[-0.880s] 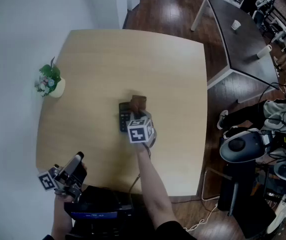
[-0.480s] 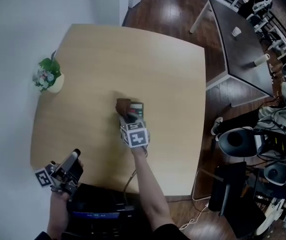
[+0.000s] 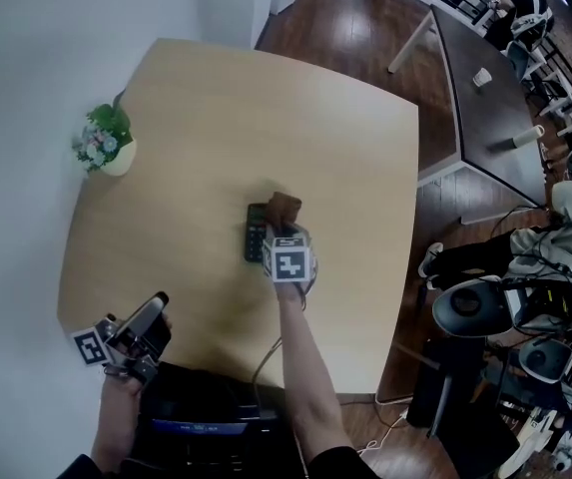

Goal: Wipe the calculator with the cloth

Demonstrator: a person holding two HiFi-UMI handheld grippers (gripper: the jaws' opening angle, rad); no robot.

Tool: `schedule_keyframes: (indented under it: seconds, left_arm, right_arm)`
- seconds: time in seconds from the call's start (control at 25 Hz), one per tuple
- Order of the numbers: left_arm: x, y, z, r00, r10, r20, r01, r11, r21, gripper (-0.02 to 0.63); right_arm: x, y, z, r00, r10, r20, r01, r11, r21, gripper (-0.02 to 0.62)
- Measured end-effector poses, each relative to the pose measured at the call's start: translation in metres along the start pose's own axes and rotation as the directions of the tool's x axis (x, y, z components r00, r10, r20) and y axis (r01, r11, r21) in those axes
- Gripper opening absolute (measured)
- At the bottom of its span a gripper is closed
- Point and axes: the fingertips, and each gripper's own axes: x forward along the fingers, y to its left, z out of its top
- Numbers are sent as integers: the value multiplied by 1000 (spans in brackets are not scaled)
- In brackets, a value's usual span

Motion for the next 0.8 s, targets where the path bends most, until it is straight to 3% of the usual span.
schedule_keyframes:
  seconds: [0.2, 0.44, 0.56, 0.68, 0.8]
  left_arm:
    - [-1, -2, -5, 1000, 13, 14, -13, 1000, -1, 95]
    - [-6, 0, -2, 999, 20, 25, -20, 1000, 0, 95]
    - [-8, 2, 1, 999, 17, 30, -17, 1000, -1, 95]
    - [-6, 1, 0, 999, 12, 35, -12, 1000, -4, 95]
    - [-7, 1, -2, 999, 13, 41, -13, 1000, -10, 95]
  right_arm:
    - [7, 52, -2, 993, 103, -59, -108, 989, -96, 81]
    - [1, 110, -7, 952, 281, -122, -298, 942, -153, 81]
    - [-14, 88, 7, 970, 243, -16, -243, 961, -132, 81]
    - [-30, 28, 18, 993, 83, 87, -74, 992, -102, 81]
    - [-38, -20, 16, 994, -50, 97, 54, 998, -45, 81]
